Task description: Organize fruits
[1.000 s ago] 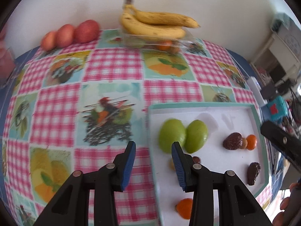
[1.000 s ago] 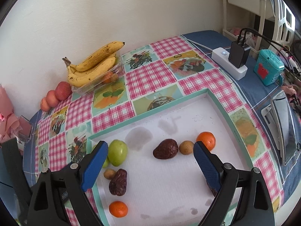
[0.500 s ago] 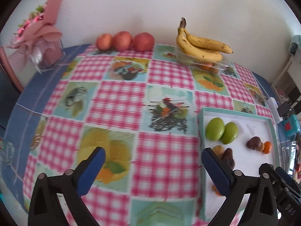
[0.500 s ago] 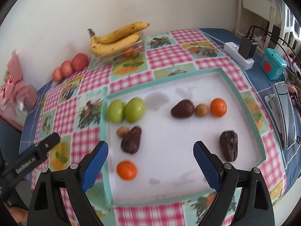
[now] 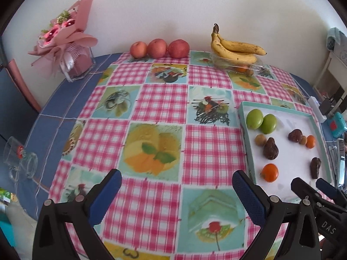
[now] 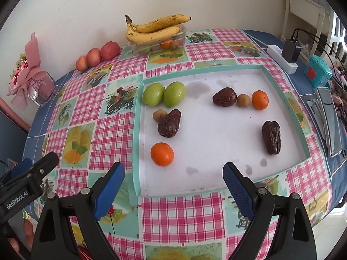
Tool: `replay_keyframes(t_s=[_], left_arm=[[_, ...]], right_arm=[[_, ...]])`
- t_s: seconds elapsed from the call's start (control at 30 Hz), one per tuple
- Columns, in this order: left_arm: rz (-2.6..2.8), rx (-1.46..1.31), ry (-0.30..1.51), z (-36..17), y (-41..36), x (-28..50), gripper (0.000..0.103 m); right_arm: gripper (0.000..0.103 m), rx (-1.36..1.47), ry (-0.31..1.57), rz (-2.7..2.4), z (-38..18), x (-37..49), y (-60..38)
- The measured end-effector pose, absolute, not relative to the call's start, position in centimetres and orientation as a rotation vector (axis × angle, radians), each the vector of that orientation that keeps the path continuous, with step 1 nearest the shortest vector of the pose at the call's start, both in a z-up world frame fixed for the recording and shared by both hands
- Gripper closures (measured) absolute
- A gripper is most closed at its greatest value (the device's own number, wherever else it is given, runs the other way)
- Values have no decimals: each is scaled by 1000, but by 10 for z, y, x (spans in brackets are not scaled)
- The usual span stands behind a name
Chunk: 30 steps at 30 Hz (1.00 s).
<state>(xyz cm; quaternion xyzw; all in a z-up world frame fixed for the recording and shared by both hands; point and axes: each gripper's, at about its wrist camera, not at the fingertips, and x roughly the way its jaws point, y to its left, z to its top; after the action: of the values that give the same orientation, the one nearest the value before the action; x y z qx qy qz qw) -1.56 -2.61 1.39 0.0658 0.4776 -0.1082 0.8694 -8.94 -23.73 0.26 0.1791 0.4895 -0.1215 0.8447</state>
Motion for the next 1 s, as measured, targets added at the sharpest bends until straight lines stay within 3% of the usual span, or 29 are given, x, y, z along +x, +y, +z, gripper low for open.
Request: replay_keyframes(t_s=[1.0], left_arm=[[-120, 239, 1024, 13, -18, -24, 0]], right_arm=[[11, 345, 1020, -257, 10, -96, -240]])
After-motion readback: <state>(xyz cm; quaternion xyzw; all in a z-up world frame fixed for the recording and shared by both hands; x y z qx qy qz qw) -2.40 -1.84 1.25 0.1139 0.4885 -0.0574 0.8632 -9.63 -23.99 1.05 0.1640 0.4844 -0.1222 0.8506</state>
